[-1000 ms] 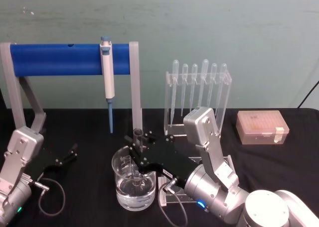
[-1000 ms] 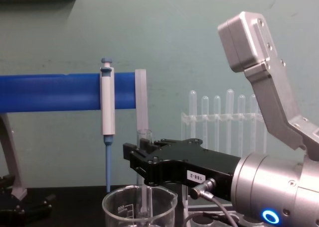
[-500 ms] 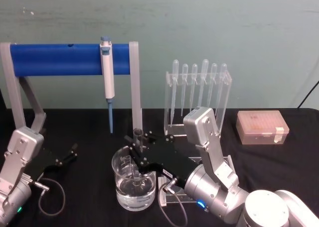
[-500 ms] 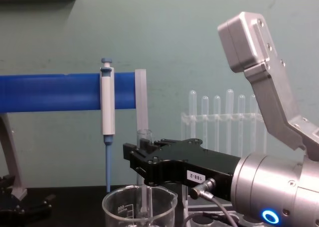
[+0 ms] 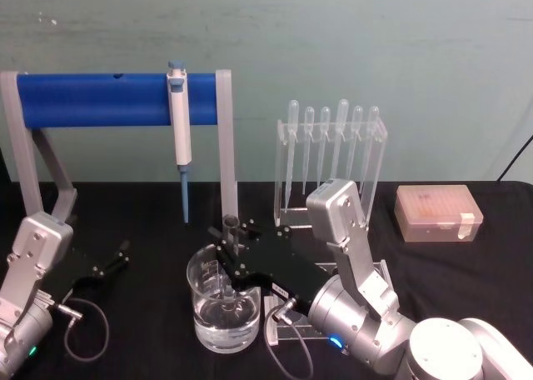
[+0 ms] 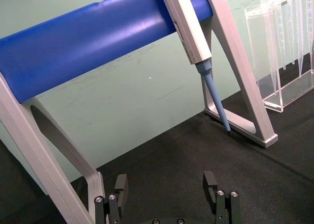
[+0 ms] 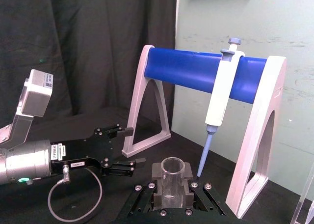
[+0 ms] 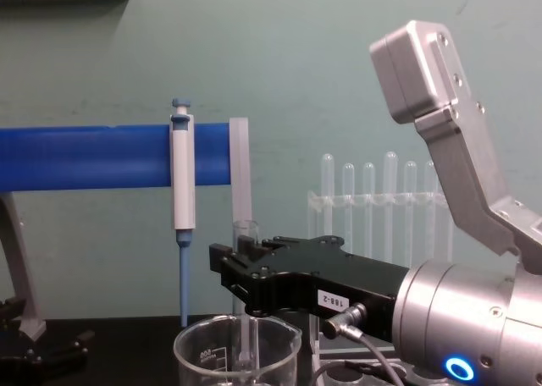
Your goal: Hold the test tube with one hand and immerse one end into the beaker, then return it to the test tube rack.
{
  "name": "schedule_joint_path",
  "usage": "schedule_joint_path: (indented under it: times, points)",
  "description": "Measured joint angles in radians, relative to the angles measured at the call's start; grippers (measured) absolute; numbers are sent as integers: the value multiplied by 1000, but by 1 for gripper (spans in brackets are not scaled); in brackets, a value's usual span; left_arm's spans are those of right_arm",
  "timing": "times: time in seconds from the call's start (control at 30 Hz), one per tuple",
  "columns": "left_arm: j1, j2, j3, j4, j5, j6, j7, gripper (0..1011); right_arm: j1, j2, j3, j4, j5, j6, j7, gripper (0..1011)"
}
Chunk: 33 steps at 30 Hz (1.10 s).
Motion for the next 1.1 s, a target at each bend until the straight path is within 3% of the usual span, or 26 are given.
schedule_joint_path:
  times: [1.1]
  points:
    - [0,0,0,0,0,0,0,1000,0,0,0,0,0,0,0,225]
